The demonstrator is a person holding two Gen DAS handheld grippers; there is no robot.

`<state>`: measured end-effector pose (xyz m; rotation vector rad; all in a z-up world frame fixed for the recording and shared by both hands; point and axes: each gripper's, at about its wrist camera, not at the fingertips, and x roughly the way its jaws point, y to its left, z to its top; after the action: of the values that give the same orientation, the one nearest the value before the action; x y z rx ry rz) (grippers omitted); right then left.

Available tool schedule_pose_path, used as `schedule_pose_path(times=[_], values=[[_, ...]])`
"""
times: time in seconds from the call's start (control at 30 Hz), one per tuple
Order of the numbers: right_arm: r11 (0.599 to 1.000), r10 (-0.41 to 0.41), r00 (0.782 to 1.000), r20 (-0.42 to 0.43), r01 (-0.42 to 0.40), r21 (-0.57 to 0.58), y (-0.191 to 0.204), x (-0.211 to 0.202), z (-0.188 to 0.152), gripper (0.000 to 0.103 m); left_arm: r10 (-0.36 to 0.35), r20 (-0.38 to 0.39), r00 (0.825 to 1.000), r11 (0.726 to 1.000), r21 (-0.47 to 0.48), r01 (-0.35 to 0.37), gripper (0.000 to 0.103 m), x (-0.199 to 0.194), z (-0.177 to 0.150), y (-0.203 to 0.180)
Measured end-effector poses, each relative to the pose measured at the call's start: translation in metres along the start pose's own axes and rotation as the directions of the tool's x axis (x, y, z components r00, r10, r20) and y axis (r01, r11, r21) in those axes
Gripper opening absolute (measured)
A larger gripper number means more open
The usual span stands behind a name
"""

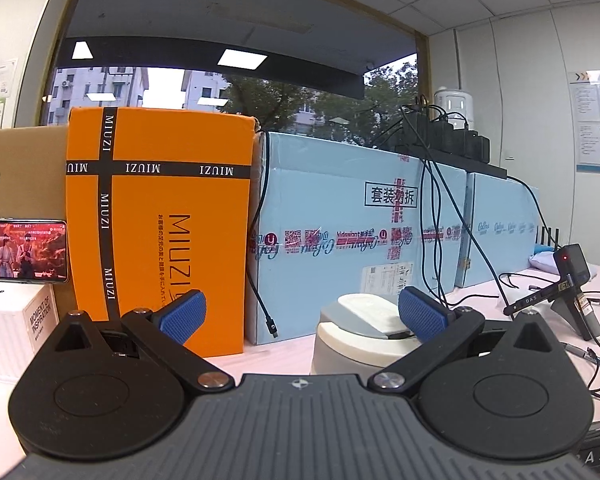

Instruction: Clean container

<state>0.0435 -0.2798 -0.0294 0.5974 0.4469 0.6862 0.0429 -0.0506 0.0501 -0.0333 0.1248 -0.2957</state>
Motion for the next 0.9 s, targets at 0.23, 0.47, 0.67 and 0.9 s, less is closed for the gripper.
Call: schedule_pose_path(times=[0.23,0.47,0.67,0.9], values=[[0.999,0.047,0.994,0.1,-0.047,-0.005,0.007,-0.018,0.006,0.015,-0.014,0.008,1.0,0.997,-0.08,0.015,0.103,0.0,-0.005,0.006],[1.0,0.016,0.991,0.134,-0.015,-0.002,0.01,-0.015,0.009,0.015,-0.022,0.039,0.999,0.994,-0.109,0.026,0.103,-0.002,-0.011,0.011],[0.994,-0.107,0.993,0.057,0.108,-0.012,0.01,-0.004,-0.006,0.015,-0.026,0.079,0.997,0.991,-0.13,0.036,0.103,-0.012,-0.018,0.022],[0.976,-0.179,0.984,0.008,0.179,-0.121,0.026,-0.02,-0.008,0.015,0.106,0.106,0.989,0.976,-0.201,-0.083,0.103,-0.024,-0.025,0.039]])
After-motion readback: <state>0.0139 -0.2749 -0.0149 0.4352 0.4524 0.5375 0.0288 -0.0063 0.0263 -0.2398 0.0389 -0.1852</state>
